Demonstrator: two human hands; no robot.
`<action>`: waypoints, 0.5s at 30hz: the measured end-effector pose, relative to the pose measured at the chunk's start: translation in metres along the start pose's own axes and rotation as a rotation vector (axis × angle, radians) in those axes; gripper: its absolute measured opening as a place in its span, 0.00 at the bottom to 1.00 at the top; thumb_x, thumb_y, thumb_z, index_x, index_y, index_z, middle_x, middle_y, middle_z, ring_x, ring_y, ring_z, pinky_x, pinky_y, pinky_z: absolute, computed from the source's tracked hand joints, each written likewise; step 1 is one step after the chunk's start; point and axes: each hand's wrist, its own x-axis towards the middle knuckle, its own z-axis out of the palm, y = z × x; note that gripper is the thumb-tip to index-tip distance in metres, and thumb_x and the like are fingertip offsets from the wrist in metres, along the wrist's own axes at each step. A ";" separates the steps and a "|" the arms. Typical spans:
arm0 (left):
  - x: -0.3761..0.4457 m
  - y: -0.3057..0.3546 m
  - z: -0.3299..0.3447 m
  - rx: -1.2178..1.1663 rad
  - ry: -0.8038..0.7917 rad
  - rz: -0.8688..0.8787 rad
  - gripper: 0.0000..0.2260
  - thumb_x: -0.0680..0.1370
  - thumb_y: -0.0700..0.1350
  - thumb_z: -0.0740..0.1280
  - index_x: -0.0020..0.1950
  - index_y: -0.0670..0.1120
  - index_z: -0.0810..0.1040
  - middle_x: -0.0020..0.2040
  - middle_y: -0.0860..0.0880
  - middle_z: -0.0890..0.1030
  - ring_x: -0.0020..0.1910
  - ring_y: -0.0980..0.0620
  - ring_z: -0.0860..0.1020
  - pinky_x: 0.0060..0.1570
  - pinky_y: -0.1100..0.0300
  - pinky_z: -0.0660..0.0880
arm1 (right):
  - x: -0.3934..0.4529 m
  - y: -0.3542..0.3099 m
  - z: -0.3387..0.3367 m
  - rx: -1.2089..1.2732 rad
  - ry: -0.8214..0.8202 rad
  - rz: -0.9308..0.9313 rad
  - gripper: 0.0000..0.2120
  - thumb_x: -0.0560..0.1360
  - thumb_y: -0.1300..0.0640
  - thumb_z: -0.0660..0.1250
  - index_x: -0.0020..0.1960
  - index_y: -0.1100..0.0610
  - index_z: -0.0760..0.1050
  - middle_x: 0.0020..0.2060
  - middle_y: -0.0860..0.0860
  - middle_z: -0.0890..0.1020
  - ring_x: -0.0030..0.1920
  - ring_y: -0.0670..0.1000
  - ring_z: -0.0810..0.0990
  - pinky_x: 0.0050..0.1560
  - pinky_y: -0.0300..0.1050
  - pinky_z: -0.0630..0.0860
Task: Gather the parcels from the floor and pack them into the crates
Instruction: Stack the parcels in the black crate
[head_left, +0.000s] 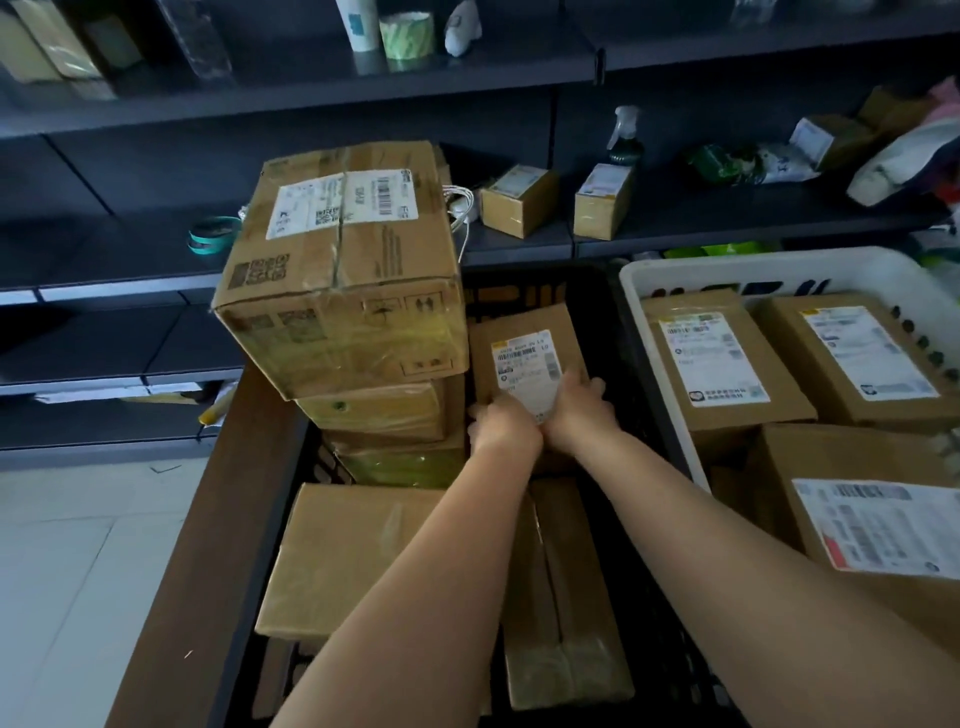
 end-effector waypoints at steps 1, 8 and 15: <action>0.004 0.000 0.007 0.038 -0.017 -0.027 0.21 0.78 0.40 0.58 0.71 0.41 0.61 0.69 0.38 0.64 0.68 0.41 0.64 0.63 0.53 0.66 | 0.006 0.005 0.006 0.006 -0.014 0.010 0.39 0.71 0.50 0.68 0.74 0.52 0.48 0.68 0.61 0.58 0.65 0.65 0.63 0.64 0.61 0.65; 0.013 -0.007 0.040 0.183 -0.233 0.020 0.13 0.79 0.38 0.58 0.63 0.39 0.72 0.63 0.41 0.74 0.61 0.44 0.73 0.54 0.56 0.71 | 0.025 0.031 0.057 0.258 0.051 0.240 0.30 0.80 0.43 0.52 0.76 0.50 0.43 0.73 0.59 0.57 0.70 0.61 0.60 0.67 0.56 0.64; -0.005 -0.013 0.014 0.133 -0.194 0.079 0.16 0.80 0.41 0.55 0.66 0.37 0.70 0.65 0.39 0.73 0.64 0.42 0.72 0.59 0.54 0.70 | 0.016 0.025 0.049 0.338 0.031 0.153 0.28 0.79 0.54 0.58 0.75 0.56 0.52 0.74 0.59 0.57 0.72 0.60 0.57 0.70 0.54 0.57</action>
